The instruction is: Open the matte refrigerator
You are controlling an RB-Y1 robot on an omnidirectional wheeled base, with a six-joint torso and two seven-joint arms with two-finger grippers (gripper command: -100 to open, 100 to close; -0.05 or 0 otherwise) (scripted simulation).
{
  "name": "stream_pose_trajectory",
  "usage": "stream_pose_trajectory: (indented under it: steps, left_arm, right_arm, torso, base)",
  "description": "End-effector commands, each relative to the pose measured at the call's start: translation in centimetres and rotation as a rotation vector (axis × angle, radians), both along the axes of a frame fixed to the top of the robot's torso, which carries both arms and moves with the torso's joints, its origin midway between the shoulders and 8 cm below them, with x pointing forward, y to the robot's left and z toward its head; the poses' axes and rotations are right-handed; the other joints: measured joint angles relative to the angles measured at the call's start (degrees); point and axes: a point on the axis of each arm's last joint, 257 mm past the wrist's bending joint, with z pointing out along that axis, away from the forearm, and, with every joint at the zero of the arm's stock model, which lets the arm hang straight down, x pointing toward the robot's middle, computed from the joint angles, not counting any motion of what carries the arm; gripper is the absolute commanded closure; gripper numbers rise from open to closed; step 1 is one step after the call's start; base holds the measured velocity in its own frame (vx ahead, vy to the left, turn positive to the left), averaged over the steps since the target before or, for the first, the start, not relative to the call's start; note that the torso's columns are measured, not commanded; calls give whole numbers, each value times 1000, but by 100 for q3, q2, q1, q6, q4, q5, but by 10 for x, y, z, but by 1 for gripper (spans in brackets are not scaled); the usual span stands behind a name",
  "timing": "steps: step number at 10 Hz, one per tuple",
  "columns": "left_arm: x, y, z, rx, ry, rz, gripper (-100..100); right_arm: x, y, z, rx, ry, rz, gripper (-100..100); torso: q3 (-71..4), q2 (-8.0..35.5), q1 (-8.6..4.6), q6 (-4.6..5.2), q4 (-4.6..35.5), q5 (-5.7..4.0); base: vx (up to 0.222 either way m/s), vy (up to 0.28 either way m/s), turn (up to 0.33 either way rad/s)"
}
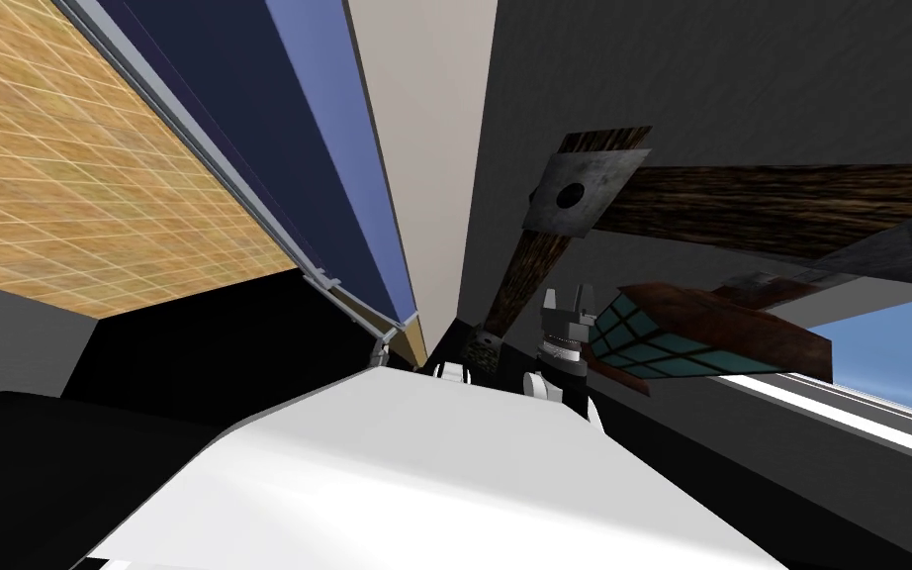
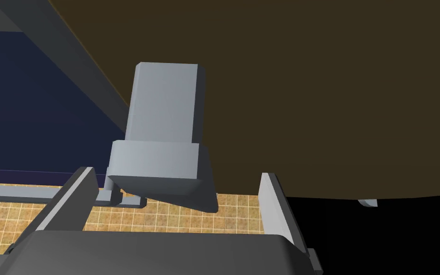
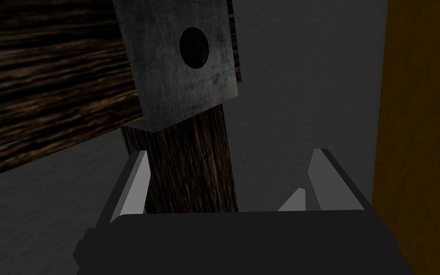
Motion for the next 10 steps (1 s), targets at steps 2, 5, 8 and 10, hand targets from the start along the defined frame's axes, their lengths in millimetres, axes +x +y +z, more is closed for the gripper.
stream_pose_trajectory:
  steps: [2, 5, 8, 10]
  left_arm:
    - [-44, 12, 0, 2, 0, 34, -100]
    - [-62, 16, 1, 2, 0, 48, -100]
    - [-62, 16, 1, 2, 0, 48, -100]
    - [-79, 21, 2, 2, 1, 61, -100]
  right_arm:
    - [0, 0, 0, 0, 0, 0, 0]
    - [0, 0, 0, 0, 0, 0, 0]
    - [0, 0, 0, 0, 0, 0, 0]
    - [0, 0, 0, 0, 0, 0, 0]
  torso:
    - [14, 24, -9, -1, 7, -3]
    - [-5, -7, -3, -2, -2, -1]
    - [0, -2, -4, 0, 0, -1]
    - [-12, -20, -5, 1, -5, -2]
  base:
    - [11, -16, 7]
    - [23, -14, -56]
    - [17, -8, -25]
    - [96, -12, -96]
